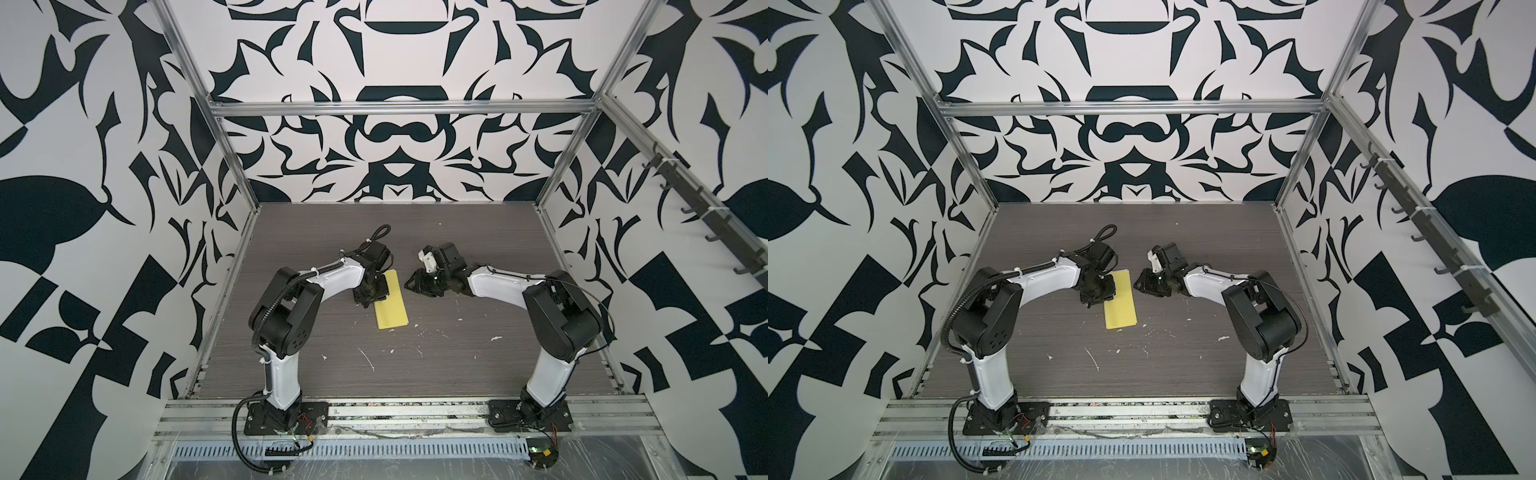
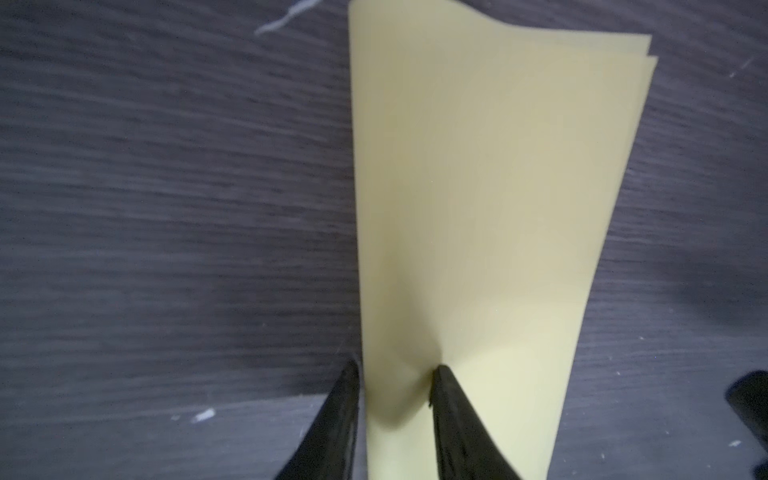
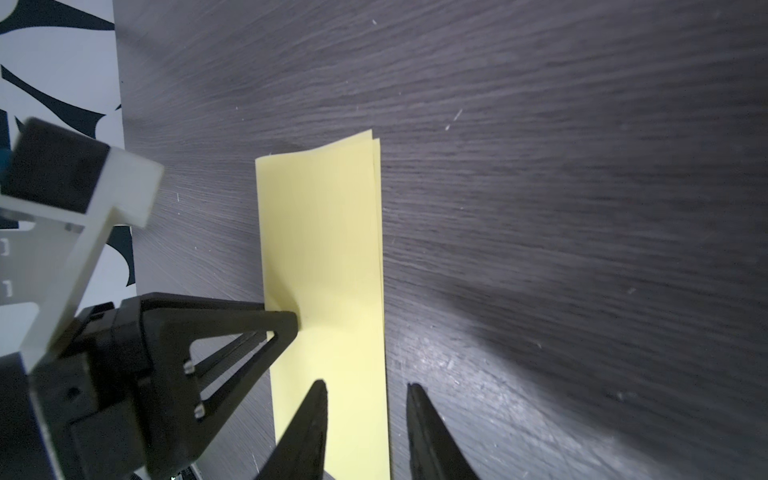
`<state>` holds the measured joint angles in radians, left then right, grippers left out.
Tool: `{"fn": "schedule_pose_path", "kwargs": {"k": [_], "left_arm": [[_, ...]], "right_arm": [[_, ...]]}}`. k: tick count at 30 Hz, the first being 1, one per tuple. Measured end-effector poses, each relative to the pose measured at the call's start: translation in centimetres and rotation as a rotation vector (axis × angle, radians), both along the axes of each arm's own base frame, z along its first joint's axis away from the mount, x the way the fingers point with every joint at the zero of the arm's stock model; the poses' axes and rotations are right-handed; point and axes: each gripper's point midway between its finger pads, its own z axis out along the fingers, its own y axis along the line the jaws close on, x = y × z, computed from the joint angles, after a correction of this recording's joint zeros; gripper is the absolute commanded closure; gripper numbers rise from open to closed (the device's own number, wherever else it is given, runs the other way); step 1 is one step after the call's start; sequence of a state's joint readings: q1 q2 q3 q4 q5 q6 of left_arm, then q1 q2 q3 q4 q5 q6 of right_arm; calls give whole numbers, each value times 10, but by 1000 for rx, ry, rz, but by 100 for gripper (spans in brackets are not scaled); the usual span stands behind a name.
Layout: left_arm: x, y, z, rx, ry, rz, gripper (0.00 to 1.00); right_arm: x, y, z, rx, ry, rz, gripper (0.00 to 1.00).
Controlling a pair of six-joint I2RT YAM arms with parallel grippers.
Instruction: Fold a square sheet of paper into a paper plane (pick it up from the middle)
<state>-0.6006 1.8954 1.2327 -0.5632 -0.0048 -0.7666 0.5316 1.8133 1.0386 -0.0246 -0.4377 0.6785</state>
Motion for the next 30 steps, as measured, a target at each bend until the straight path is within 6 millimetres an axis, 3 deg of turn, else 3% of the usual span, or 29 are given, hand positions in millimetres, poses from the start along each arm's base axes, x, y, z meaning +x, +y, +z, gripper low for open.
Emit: {"fn": "schedule_pose_path", "kwargs": {"k": [30], "left_arm": [[-1,1,-1,9,-12,-67,68]], "right_arm": [[-3,0,-9,-3,24,0,67]]}}
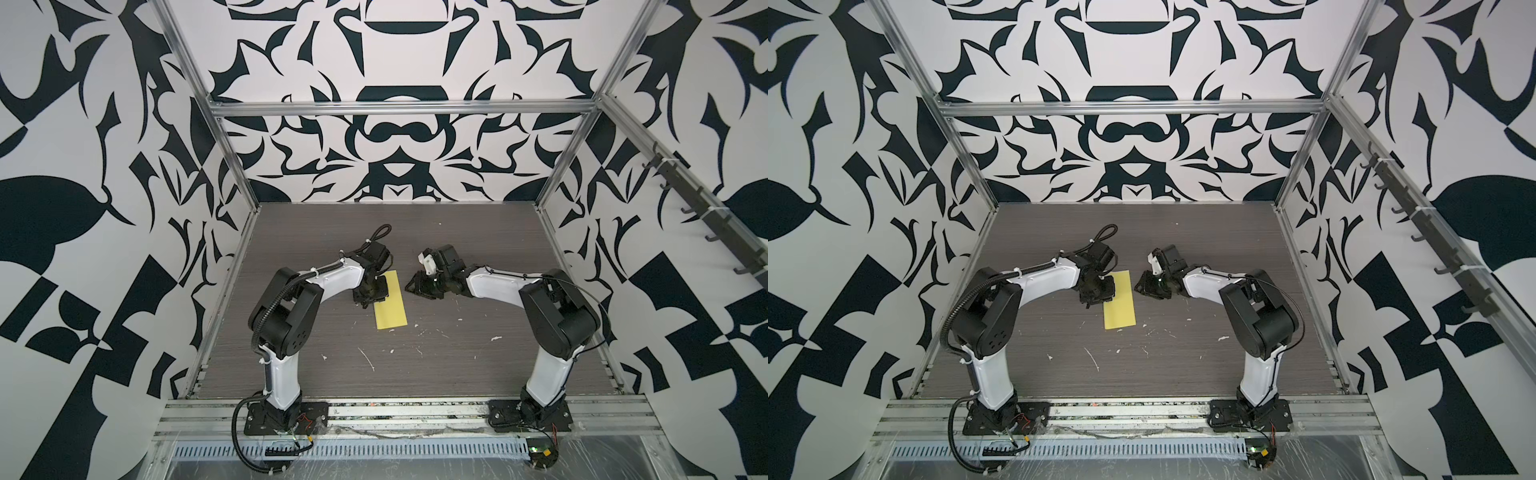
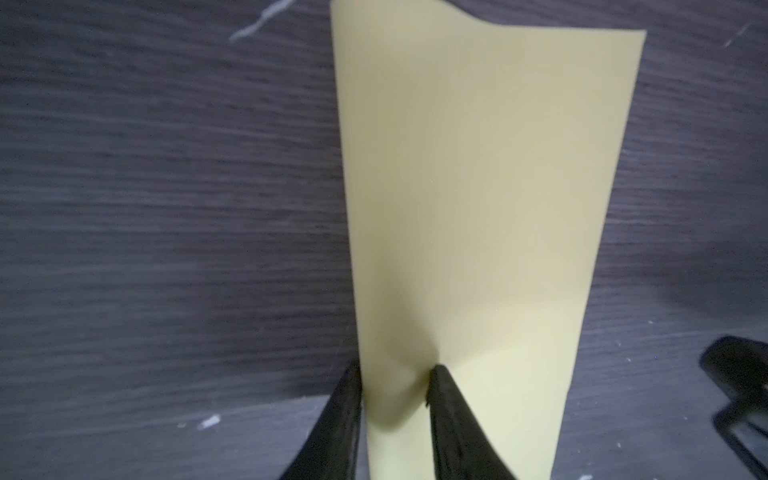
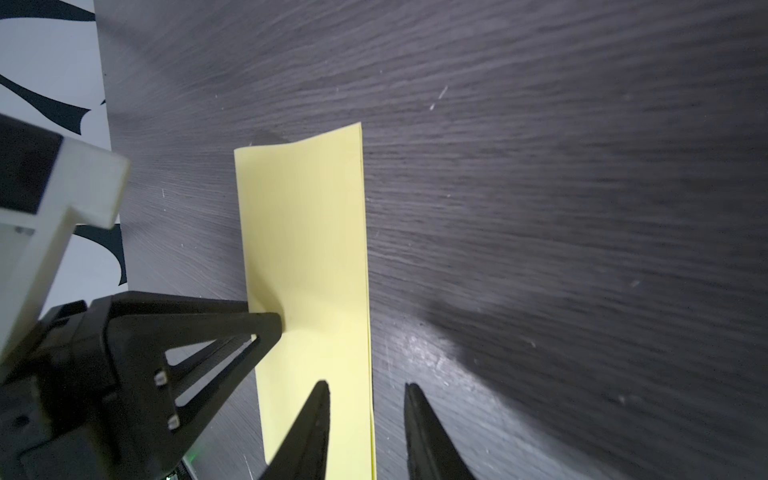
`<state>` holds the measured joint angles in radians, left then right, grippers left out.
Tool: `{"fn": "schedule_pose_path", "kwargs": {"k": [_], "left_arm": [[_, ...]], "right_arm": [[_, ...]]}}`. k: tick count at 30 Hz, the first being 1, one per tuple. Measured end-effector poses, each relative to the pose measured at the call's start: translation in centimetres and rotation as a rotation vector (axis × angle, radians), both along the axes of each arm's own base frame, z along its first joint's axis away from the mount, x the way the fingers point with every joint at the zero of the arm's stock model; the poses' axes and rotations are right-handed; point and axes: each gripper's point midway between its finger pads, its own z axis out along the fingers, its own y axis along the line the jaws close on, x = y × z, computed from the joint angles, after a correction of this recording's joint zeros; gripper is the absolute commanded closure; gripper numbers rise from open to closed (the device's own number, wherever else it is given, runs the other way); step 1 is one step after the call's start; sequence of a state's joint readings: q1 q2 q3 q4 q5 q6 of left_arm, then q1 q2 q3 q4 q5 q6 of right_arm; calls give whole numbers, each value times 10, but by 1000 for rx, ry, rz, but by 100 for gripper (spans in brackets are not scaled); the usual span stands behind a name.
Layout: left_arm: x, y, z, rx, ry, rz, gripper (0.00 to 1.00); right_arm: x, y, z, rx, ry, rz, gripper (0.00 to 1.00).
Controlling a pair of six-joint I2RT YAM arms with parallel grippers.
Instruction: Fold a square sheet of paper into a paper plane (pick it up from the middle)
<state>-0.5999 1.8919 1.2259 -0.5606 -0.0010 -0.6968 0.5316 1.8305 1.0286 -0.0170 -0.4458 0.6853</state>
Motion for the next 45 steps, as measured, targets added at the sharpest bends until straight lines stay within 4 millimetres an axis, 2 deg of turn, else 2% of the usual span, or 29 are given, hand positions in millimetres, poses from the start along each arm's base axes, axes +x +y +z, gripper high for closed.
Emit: {"fn": "schedule_pose_path", "kwargs": {"k": [10,19,38,43,45], "left_arm": [[0,0,0,1,0,1,68],[0,0,-1,1,2,2,68],[0,0,-1,1,2,2,68],[0,3,2,18,8,0,58],[1,5,9,20,-1,-1,57]], "right_arm": [[-14,14,-16,14,57,53,80],[-15,31,-15,42,67,97,91],[-15,32,-30,-2,132,105,97],[-13,30,-31,-29,132,110,98],[-13,29,-31,-43,129,113,98]]}}
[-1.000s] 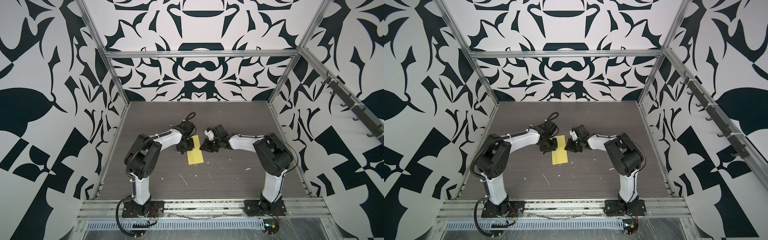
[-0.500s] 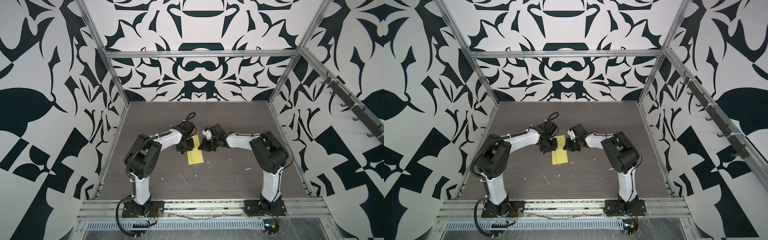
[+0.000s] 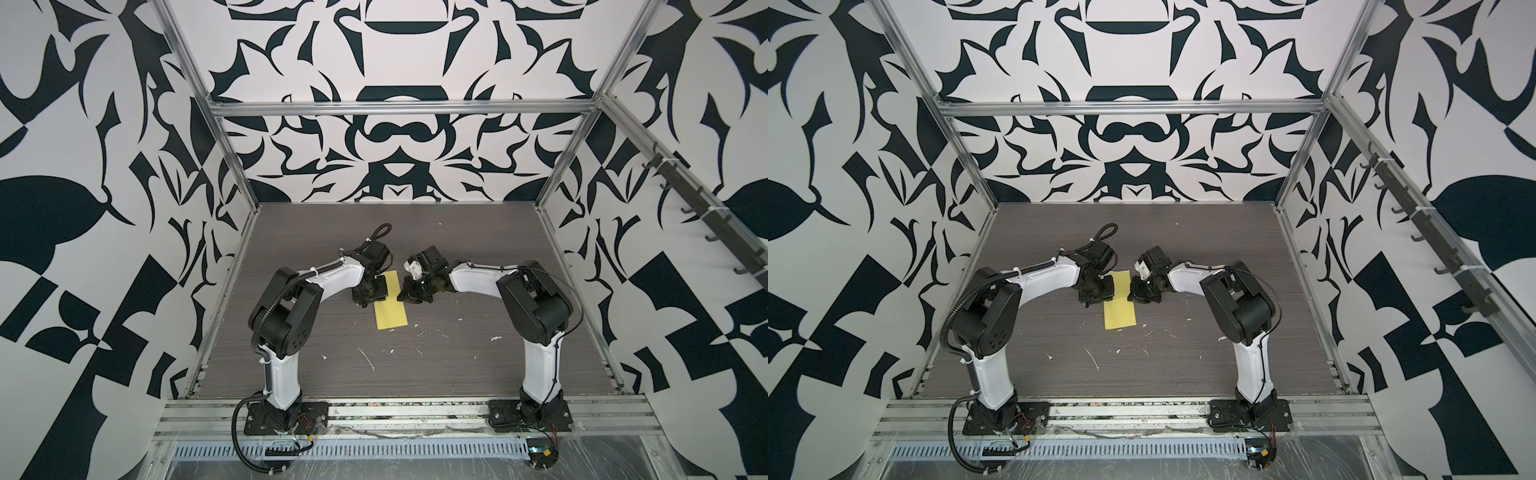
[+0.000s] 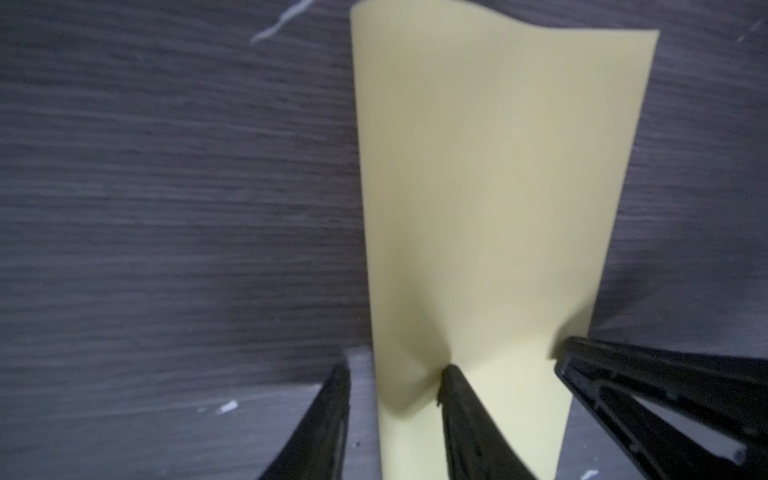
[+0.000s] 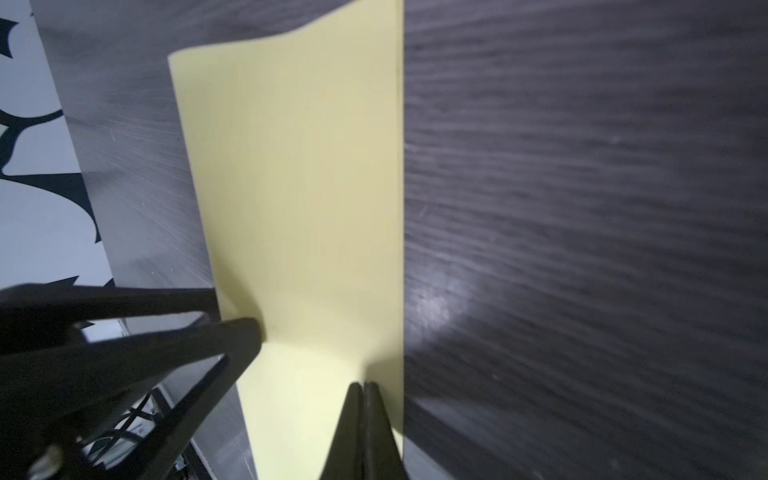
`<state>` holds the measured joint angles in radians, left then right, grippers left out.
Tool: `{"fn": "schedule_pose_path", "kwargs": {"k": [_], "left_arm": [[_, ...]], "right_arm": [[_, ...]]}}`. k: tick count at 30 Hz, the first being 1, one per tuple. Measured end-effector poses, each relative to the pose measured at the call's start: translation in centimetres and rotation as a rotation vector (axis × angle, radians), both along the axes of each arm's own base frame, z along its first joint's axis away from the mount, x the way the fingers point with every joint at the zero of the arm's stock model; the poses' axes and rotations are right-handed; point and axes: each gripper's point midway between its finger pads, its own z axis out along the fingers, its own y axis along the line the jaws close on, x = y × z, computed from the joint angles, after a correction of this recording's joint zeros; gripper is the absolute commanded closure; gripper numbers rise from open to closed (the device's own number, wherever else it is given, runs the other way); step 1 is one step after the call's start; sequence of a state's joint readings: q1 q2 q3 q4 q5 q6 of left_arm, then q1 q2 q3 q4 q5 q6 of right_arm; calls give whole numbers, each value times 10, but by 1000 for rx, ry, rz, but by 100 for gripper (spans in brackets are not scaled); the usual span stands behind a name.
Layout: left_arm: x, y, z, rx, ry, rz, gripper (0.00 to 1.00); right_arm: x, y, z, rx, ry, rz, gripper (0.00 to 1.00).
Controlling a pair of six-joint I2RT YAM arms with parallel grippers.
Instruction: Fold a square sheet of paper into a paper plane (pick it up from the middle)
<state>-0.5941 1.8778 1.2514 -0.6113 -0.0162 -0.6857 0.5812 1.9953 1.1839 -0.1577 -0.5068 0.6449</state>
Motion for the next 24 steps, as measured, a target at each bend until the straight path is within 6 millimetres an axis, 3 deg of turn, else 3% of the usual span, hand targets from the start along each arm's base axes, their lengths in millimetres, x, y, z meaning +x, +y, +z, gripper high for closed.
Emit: {"fn": "schedule_pose_path", "kwargs": {"k": [4,7,9,11,15,24], "left_arm": [[10,2,39,-64,-84,15,62],[17,-8,71,-189,-161,14,73],[18,-17,77,-269,-172,8,81],[17,-25,71,-322,-155,-1,87],[12,-34,41,-342,-72,-11,100],[2,-14,0,-305,21,14,100]], "right_arm": [[0,-1,0,-18,-6,8,99],[1,-1,0,-25,-10,10,99],[1,-2,0,-36,-8,8,99],[1,-3,-1,-45,-4,8,99],[1,-3,-1,-53,3,9,100],[0,-4,-2,-72,17,7,100]]}}
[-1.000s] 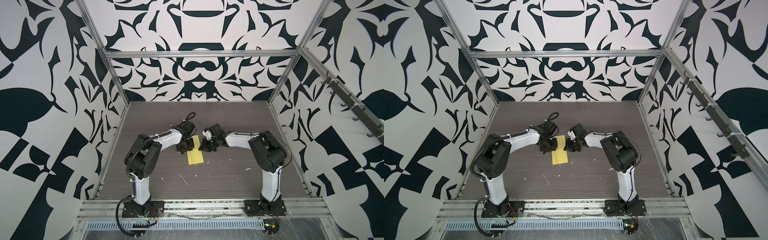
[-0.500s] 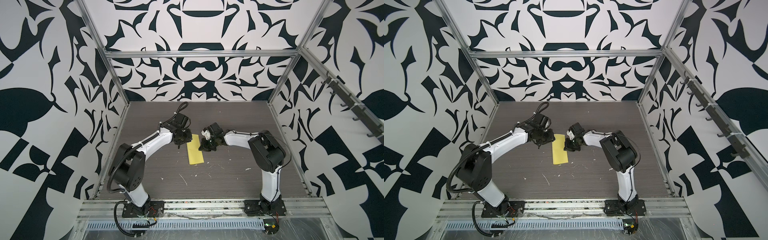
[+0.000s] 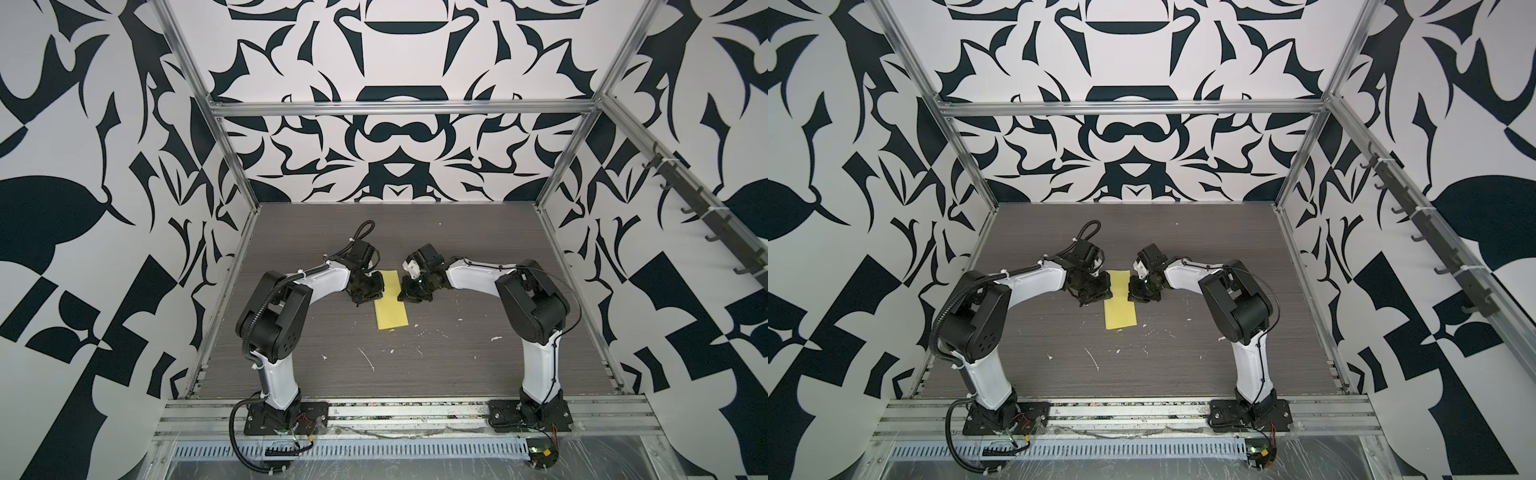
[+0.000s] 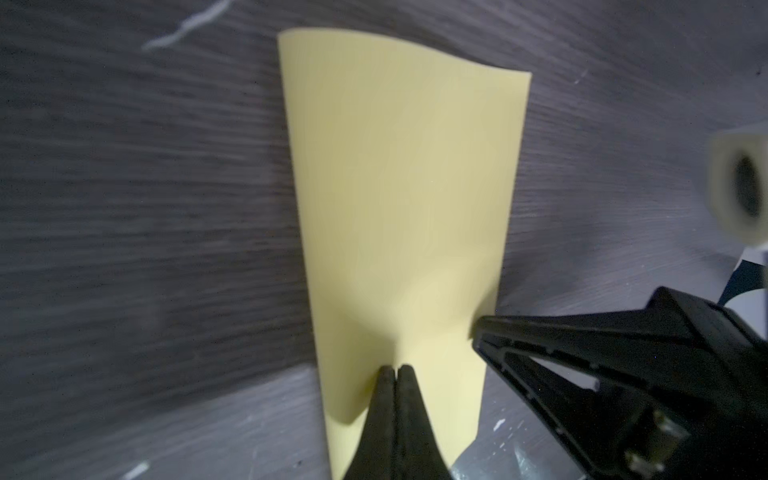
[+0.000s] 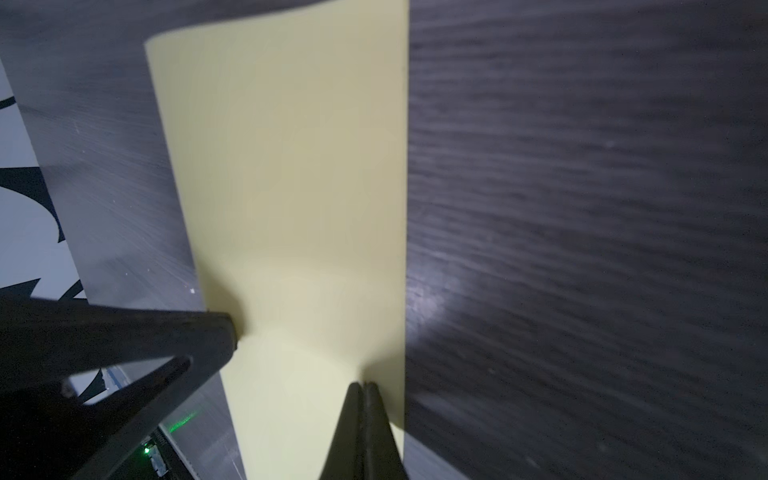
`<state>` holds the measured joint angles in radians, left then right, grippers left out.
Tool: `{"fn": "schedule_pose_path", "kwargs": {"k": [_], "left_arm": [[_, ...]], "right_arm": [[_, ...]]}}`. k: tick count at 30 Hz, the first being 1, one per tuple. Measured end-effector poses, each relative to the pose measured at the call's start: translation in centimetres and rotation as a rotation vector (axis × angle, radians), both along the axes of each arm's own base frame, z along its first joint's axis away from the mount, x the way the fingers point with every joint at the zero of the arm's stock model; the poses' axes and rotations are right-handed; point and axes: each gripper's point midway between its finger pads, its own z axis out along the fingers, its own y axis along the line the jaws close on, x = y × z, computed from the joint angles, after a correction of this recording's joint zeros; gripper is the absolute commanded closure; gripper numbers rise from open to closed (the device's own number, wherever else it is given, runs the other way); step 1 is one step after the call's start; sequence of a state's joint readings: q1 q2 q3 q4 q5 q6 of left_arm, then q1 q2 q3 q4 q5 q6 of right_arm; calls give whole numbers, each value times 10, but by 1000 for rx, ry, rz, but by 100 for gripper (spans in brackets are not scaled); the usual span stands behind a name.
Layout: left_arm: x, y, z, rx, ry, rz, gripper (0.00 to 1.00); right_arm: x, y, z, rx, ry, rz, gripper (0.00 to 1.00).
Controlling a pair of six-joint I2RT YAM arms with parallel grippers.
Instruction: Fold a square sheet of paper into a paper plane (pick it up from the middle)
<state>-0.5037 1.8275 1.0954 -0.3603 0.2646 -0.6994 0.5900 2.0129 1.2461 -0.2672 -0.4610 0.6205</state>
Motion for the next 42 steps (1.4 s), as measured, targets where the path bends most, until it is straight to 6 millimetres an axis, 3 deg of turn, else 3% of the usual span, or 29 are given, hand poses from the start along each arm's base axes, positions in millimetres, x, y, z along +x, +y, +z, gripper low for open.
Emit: {"fn": "schedule_pose_path", "kwargs": {"k": [4,12,17,20,27,32,37,42], "left_arm": [[-6,9,-11,10,21,-10,100],[-2,15,-12,-10,-2,-48,100],[-1,38,-9,46,-25,-37,100],[-4,45,4,38,-40,-11,100],[-18,14,39,-102,-99,-11,100],[-24,2,23,-131,-31,-2,100],[-32,6,-2,-92,44,7,100],[-38,14,-9,-44,73,14,100]], "right_arm": [[-1,-1,-1,-10,7,-1,100],[-1,-1,-2,-22,15,-2,100],[-1,-1,-1,-34,12,-2,100],[-1,-1,-1,-39,11,-2,100],[-1,-1,-1,-45,8,-3,100],[-1,-1,-2,-46,9,-3,100],[-1,-1,-2,-47,9,-2,100],[-1,-1,-2,-47,8,-3,100]]}}
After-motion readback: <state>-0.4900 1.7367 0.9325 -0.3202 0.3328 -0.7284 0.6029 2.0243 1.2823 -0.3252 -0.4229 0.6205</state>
